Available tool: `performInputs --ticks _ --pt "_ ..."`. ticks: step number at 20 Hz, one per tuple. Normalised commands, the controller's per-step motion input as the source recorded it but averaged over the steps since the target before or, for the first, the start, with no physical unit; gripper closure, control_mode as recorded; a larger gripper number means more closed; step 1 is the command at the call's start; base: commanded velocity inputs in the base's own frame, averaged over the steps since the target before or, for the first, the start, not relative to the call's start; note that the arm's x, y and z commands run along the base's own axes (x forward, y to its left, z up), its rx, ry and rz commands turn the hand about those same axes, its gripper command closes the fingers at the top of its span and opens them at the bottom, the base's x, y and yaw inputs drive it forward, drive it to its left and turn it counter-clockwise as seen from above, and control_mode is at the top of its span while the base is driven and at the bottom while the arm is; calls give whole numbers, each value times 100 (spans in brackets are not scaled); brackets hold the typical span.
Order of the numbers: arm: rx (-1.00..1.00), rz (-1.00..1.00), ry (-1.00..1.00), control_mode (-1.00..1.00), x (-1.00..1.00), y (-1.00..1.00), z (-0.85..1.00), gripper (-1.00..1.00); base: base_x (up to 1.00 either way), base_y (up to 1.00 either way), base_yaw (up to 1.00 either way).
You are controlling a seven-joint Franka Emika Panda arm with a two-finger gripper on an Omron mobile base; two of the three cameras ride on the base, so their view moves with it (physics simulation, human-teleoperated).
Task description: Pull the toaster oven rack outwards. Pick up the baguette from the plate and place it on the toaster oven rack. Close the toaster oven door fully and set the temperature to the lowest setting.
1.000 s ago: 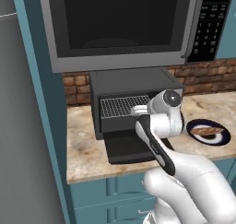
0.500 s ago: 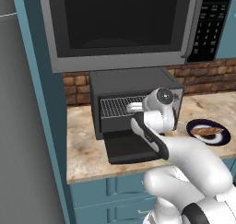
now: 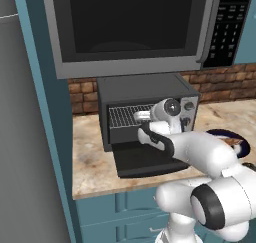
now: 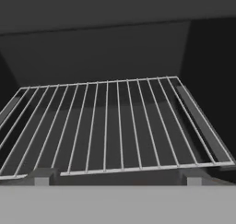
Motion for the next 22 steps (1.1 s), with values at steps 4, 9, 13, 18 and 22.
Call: performInputs --ticks 4,9,13,18,22 --pt "0 0 0 -100 39 0 -5 -100 0 0 0" --pt "0 0 0 -100 41 0 -11 -100 0 0 0" --pt "0 0 0 -100 31 0 -19 -100 0 0 0" --pt "0 0 0 -100 23 1 -25 -100 0 0 0" --pt "0 0 0 -100 26 1 -17 -100 0 0 0"
